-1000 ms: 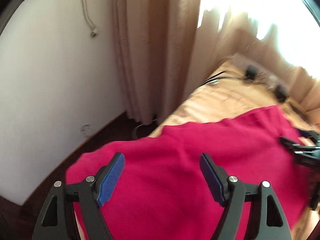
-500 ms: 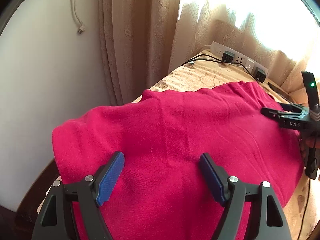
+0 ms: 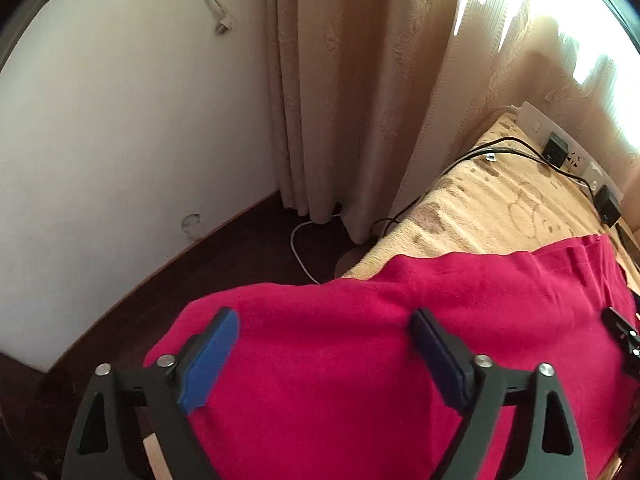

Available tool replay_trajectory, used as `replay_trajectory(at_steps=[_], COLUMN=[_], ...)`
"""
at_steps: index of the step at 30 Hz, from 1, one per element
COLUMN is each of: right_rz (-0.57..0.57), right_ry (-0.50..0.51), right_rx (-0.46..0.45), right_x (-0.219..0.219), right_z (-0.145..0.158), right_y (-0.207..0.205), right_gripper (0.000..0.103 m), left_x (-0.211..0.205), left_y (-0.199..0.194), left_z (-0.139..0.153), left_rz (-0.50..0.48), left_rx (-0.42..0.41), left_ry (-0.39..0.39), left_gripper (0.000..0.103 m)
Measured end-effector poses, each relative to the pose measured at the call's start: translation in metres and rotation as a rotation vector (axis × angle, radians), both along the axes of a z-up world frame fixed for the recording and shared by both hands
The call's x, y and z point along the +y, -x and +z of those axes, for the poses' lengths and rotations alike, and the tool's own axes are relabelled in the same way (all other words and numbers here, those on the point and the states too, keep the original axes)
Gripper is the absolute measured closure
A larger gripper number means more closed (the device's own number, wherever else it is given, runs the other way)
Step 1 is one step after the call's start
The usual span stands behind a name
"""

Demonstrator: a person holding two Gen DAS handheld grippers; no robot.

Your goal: Fold clothes

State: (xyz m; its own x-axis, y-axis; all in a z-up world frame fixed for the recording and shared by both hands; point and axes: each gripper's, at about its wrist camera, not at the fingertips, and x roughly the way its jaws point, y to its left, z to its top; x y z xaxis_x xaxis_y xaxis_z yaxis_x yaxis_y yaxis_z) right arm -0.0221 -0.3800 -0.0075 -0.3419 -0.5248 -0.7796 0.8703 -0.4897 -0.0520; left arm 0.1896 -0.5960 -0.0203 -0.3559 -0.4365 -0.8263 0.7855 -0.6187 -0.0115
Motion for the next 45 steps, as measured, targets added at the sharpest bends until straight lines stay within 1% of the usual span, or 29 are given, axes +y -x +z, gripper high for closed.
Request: replay_trajectory(at_steps=[2,3,7,10,12,16,17,18,19,21,23,25,26,27,28,29,31,32,34,37,41,43,44,45], right_rz=[0.0,0.0,-0.001,-0.008,0.006,0.052,0.059,0.066,0.072,0.076,0.075,0.065,0.054,0.041,0.026,0.016,0.003,-0.001,-0.003,-0.004,-0.002,-0.003,-0.003,-0.003], right_ry=[0.001,0.002,0.02,0.055,0.049,0.022,0.019,0.017,0.015,0.015,0.014,0.008,0.002,-0.003,-0.005,-0.001,0.01,0.012,0.004,0.002,0.002,0.002,0.002,0.002], right_rx=[-0.003,-0.005,-0.033,-0.078,-0.076,-0.049,-0.047,-0.045,-0.043,-0.042,-0.037,-0.022,-0.012,-0.006,-0.015,-0.035,-0.083,-0.09,-0.073,-0.069,-0.069,-0.066,-0.066,-0.066], right_x=[0.0,0.0,0.003,0.011,0.014,0.015,0.015,0.015,0.015,0.015,0.015,0.014,0.014,0.014,0.015,0.016,0.018,0.019,0.018,0.017,0.018,0.018,0.017,0.017], right_z=[0.0,0.0,0.001,0.003,0.003,0.002,0.002,0.002,0.002,0.002,0.002,0.002,0.002,0.002,0.001,0.0,-0.002,-0.002,-0.002,-0.002,-0.002,-0.002,-0.002,-0.002], right_y=[0.0,0.0,0.004,0.011,0.012,0.009,0.009,0.009,0.009,0.009,0.008,0.007,0.007,0.008,0.01,0.014,0.022,0.023,0.02,0.019,0.021,0.021,0.022,0.021], right_gripper=[0.018,0.018,0.018,0.018,0.018,0.018,0.018,0.018,0.018,0.018,0.017,0.016,0.013,0.008,0.006,0.004,0.002,0.001,0.001,0.001,0.001,0.001,0.001,0.001], left_x=[0.004,0.005,0.011,0.021,0.023,0.021,0.02,0.018,0.016,0.009,-0.002,-0.026,-0.039,-0.053,-0.066,-0.077,-0.095,-0.101,-0.108,-0.11,-0.11,-0.105,-0.102,-0.099], left_y=[0.001,0.0,-0.006,-0.012,-0.017,-0.017,-0.019,-0.021,-0.026,-0.048,-0.07,-0.089,-0.098,-0.107,-0.114,-0.118,-0.124,-0.125,-0.125,-0.122,-0.111,-0.105,-0.104,-0.103], left_z=[0.001,0.0,-0.001,0.001,0.003,0.004,0.005,0.005,0.007,0.019,0.033,0.037,0.039,0.04,0.039,0.036,0.028,0.023,0.014,0.003,-0.009,-0.009,-0.007,-0.002], left_rz=[-0.014,-0.018,-0.024,-0.055,-0.066,-0.064,-0.065,-0.067,-0.066,-0.035,-0.002,0.052,0.081,0.11,0.134,0.155,0.187,0.194,0.19,0.148,0.13,0.103,0.076,0.038], left_rx=[-0.004,0.001,0.026,0.012,0.01,0.006,0.015,0.029,0.061,0.178,0.277,0.35,0.384,0.419,0.445,0.448,0.435,0.429,0.433,0.486,0.544,0.596,0.635,0.692], left_ry=[0.03,0.033,0.017,0.06,0.071,0.069,0.058,0.041,0.018,-0.039,-0.1,-0.193,-0.243,-0.294,-0.34,-0.377,-0.437,-0.464,-0.52,-0.588,-0.646,-0.664,-0.669,-0.664], left_gripper=[0.007,0.007,0.007,0.007,0.007,0.006,0.006,0.006,0.006,0.006,0.006,0.006,0.006,0.006,0.006,0.006,0.006,0.006,0.006,0.006,0.006,0.006,0.007,0.008])
